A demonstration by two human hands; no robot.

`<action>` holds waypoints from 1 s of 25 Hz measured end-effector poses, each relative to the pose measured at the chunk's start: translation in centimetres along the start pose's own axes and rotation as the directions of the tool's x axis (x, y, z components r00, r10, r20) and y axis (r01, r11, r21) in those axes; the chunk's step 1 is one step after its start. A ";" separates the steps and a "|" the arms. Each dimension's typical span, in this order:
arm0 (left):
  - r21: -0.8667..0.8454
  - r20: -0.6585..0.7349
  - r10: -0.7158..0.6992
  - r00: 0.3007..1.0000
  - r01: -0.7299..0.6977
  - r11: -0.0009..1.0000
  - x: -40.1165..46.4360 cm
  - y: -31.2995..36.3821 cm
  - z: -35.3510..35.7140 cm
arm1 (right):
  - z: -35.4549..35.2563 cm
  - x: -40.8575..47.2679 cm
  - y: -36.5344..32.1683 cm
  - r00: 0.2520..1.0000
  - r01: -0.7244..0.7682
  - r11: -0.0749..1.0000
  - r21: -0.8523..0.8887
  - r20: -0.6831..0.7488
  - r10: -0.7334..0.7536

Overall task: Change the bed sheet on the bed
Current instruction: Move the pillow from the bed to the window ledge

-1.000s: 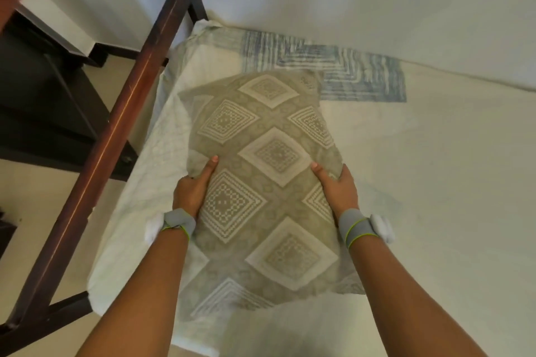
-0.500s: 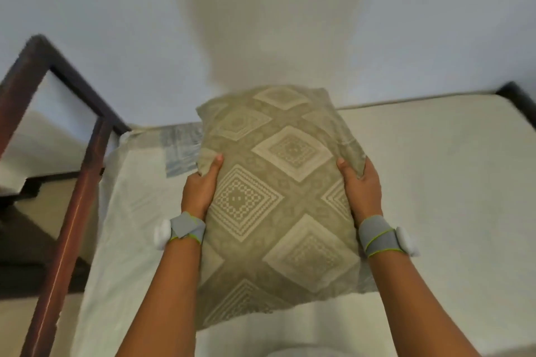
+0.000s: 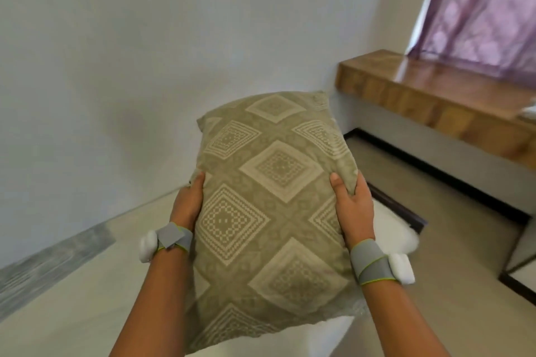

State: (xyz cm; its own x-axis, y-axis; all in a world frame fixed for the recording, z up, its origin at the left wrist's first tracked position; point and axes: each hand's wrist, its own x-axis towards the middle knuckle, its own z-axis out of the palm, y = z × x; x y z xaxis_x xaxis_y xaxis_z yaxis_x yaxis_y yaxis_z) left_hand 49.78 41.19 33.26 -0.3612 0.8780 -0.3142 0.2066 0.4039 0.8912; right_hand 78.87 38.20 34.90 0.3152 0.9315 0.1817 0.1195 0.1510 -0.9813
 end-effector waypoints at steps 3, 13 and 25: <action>0.137 0.064 0.081 0.995 -0.089 0.987 -1.3 5.4 10.5 | -10.4 3.7 -0.7 0.996 -0.003 1.000 -0.022 -0.090 0.001; 0.245 0.300 0.295 0.907 -0.372 0.895 1.5 21.9 47.1 | -38.8 22.6 4.6 0.929 -0.045 0.994 -0.096 -0.370 0.006; 0.258 0.429 0.294 0.854 -0.427 0.866 9.3 37.7 79.8 | -57.1 49.0 12.7 0.852 -0.068 0.997 -0.040 -0.523 0.037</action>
State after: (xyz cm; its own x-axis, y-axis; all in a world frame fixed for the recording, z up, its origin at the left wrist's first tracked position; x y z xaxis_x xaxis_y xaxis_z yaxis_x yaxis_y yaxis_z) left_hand 126.74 85.12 37.81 0.1421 0.9789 -0.1470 0.5680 0.0410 0.8220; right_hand 149.62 66.82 34.97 0.7651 0.6258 0.1517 0.1353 0.0741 -0.9880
